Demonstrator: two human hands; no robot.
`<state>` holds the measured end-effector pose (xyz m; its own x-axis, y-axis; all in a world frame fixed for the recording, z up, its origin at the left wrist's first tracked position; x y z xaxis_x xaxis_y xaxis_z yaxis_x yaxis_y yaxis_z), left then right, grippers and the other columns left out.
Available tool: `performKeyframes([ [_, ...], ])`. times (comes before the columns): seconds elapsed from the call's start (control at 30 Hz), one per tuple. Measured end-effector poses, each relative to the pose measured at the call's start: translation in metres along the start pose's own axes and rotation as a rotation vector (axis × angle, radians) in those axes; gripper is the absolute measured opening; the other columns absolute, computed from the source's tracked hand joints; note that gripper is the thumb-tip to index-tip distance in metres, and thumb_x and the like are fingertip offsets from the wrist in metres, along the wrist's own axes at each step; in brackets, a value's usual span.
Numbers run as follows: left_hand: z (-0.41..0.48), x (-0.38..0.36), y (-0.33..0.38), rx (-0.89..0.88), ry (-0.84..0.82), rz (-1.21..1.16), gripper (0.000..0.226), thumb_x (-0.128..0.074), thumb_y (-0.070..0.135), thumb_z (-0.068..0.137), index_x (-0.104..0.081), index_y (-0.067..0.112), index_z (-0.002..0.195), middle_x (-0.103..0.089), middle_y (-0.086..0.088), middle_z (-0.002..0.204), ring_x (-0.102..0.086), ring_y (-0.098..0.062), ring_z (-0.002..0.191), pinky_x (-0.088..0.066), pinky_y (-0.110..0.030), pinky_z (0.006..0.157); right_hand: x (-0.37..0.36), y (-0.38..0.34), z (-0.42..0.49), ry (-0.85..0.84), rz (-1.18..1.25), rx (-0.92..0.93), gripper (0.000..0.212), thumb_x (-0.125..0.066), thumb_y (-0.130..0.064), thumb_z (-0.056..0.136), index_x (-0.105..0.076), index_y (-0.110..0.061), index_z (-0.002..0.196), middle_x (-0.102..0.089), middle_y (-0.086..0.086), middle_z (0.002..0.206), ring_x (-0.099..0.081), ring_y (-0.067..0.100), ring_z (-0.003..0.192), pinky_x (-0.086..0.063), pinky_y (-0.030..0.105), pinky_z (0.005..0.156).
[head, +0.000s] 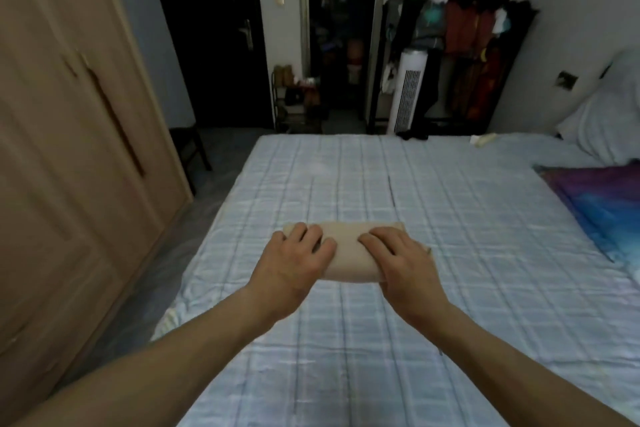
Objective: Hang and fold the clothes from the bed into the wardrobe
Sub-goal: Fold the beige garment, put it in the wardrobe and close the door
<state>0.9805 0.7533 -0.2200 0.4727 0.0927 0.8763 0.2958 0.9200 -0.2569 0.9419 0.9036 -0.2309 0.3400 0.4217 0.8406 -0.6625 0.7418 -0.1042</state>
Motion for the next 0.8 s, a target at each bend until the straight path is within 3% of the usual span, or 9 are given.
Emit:
performKeyframes([
  [0.2,-0.004,0.151,-0.039,0.057,0.081,0.135,0.041,-0.074,0.006,0.067,-0.06,0.013,0.105,-0.057,-0.011,0.101,-0.054,-0.03,0.084,-0.042,-0.039,0.056,0.122,-0.065,0.052,0.08,-0.07,0.106,0.058,-0.083,-0.013,0.068,-0.061,-0.011,0.122,-0.061,0.011,0.119,-0.06,0.031,0.102,-0.054,0.046,0.075],
  [0.33,-0.01,0.223,-0.052,0.063,0.169,0.228,0.045,-0.075,0.009,0.068,-0.058,0.014,0.108,-0.054,-0.01,0.103,-0.051,-0.029,0.086,-0.038,-0.038,0.058,0.185,-0.098,0.067,0.173,-0.122,0.173,0.059,-0.08,-0.01,0.068,-0.059,-0.011,0.123,-0.059,0.011,0.12,-0.058,0.032,0.104,-0.053,0.046,0.078],
  [0.6,-0.04,0.265,-0.063,0.137,0.206,0.257,0.048,-0.082,0.015,0.067,-0.057,0.015,0.108,-0.052,-0.008,0.1,-0.049,-0.027,0.084,-0.042,-0.038,0.056,0.227,-0.14,0.069,0.213,-0.18,0.249,0.062,-0.08,-0.012,0.067,-0.057,-0.013,0.124,-0.053,0.012,0.119,-0.052,0.031,0.105,-0.051,0.046,0.078],
  [0.8,-0.066,0.282,-0.07,0.197,0.163,0.341,0.045,-0.079,0.013,0.066,-0.057,0.014,0.105,-0.052,-0.01,0.099,-0.05,-0.029,0.083,-0.041,-0.04,0.056,0.223,-0.161,0.075,0.269,-0.092,0.328,0.063,-0.082,-0.014,0.062,-0.056,-0.013,0.119,-0.051,0.01,0.116,-0.051,0.028,0.101,-0.05,0.042,0.073],
])
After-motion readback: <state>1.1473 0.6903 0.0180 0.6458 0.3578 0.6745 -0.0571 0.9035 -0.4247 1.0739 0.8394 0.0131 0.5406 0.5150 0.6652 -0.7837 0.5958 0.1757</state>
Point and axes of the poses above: each hand's wrist, its own z-axis towards the middle knuckle, its own x-axis out of the back of the hand, y = z × x, the point moved 7 cm from there along z, towards the middle knuckle
